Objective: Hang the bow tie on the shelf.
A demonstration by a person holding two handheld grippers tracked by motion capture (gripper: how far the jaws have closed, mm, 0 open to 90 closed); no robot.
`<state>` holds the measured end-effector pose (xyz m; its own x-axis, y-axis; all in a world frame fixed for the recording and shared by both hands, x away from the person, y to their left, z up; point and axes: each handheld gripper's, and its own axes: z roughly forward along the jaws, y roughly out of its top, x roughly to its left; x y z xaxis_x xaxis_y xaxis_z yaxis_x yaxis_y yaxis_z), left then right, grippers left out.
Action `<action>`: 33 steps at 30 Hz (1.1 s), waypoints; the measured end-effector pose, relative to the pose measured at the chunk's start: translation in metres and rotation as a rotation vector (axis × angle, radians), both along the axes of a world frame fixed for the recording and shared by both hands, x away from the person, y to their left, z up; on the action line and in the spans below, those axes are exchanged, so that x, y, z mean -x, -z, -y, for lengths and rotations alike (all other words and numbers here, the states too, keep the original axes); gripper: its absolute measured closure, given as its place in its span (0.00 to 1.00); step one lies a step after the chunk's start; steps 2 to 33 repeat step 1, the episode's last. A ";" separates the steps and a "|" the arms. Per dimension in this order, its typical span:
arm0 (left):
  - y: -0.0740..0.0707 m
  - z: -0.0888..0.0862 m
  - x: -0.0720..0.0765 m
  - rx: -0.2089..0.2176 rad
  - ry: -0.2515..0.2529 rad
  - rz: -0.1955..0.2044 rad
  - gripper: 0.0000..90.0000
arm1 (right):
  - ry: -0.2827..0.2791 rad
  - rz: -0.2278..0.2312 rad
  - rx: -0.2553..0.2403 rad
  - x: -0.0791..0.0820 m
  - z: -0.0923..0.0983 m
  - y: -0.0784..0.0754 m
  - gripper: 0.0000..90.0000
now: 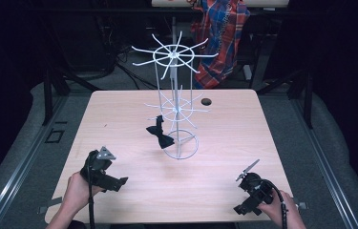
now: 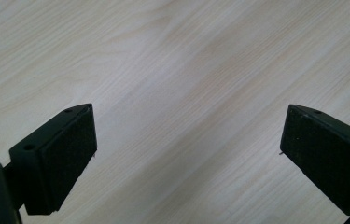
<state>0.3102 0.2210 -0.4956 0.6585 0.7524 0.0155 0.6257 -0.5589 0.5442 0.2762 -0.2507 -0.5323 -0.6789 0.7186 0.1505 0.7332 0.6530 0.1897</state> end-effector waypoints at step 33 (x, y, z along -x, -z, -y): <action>0.000 0.000 -0.001 0.003 0.001 0.000 0.04 | 0.002 0.001 0.000 0.000 0.000 0.000 0.14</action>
